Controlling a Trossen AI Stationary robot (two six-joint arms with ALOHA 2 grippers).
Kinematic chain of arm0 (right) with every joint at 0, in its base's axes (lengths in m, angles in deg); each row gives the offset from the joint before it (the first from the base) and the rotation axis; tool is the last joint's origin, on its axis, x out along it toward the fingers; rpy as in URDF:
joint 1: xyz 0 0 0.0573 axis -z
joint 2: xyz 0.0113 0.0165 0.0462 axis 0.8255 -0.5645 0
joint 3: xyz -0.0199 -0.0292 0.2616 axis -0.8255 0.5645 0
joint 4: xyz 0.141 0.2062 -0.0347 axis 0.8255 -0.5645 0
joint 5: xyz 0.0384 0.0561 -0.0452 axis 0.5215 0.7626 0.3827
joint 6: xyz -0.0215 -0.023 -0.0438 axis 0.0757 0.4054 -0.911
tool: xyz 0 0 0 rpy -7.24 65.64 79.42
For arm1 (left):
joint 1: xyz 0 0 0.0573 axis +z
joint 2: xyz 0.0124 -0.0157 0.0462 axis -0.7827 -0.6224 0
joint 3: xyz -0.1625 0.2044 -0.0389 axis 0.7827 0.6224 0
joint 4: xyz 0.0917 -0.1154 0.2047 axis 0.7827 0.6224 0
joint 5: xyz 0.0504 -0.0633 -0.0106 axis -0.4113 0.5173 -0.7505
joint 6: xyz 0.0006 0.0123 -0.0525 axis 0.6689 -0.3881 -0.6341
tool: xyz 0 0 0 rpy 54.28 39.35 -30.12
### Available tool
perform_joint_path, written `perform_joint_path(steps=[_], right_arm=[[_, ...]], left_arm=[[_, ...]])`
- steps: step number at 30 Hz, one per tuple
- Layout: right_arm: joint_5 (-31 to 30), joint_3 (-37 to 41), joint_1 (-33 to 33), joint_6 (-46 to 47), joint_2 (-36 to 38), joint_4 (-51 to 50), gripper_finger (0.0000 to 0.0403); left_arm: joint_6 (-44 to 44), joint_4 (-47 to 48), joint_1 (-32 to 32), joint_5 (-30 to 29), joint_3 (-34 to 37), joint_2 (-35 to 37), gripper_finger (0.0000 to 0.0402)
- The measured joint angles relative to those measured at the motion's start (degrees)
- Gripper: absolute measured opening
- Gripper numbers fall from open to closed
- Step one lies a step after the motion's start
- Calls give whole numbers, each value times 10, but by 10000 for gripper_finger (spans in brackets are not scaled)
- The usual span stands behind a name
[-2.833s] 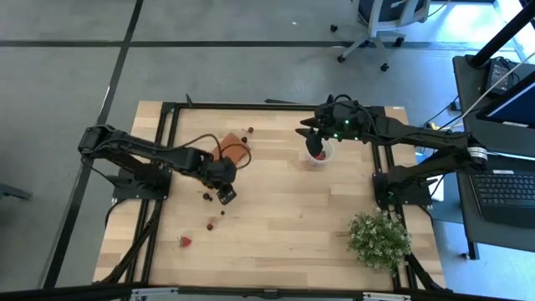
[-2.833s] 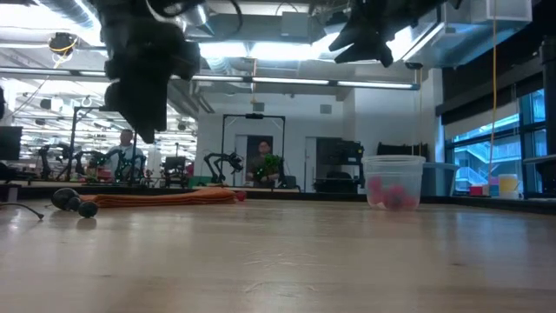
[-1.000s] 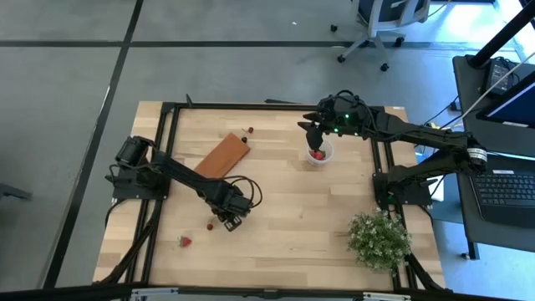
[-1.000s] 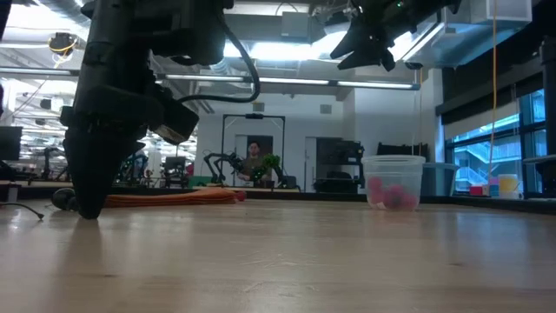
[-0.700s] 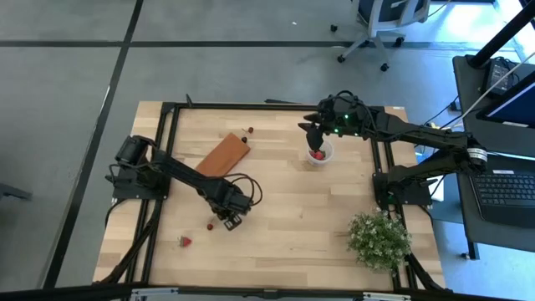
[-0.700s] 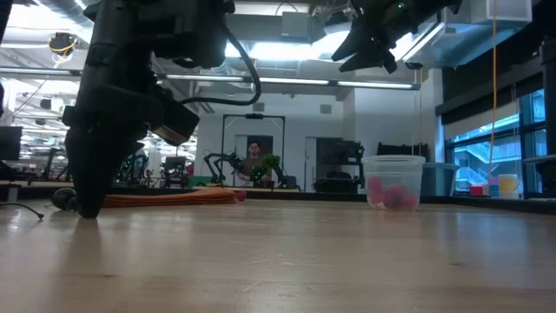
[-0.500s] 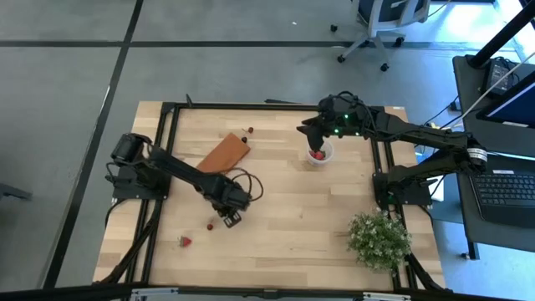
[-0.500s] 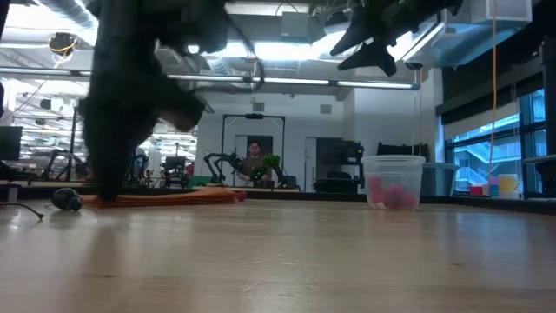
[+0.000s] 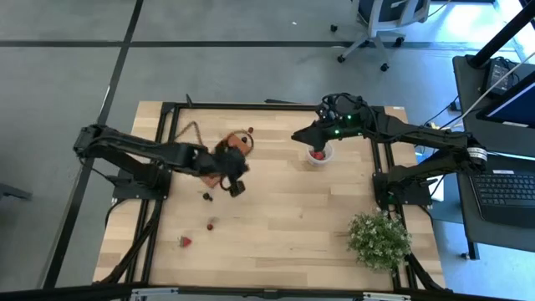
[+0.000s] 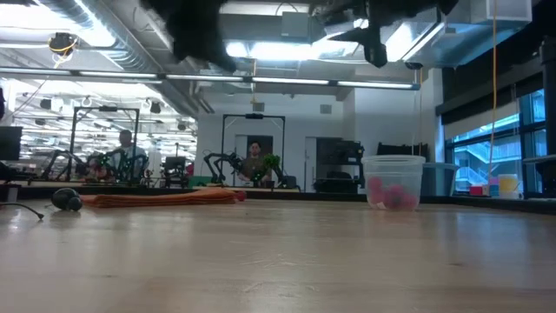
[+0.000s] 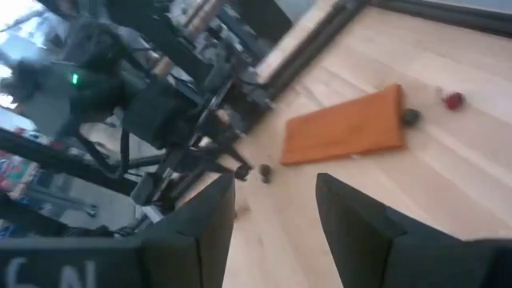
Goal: Pick and placing Produce into tupperware
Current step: Put the bottom blueberry into the transparent container
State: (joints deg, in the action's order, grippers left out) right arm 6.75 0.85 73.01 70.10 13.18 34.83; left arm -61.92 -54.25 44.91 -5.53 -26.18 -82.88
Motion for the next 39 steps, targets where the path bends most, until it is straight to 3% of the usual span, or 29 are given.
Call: perform_joint_path(steps=[7, 16, 28, 39], right_arm=[[-1, 0, -31, 8, -5, 64, 178], [-23, 0, -53, 22, -33, 111, 178], [-12, 0, -57, 55, -90, 219, 178], [-11, 0, -65, 55, -112, 252, 177]], left_arm=[[268, -190, 15, -64, -1, -6, 35], [409, -340, 27, -83, -1, -29, 37], [433, -375, 27, -83, -1, -29, 39], [436, -376, 27, -86, -1, -29, 41]])
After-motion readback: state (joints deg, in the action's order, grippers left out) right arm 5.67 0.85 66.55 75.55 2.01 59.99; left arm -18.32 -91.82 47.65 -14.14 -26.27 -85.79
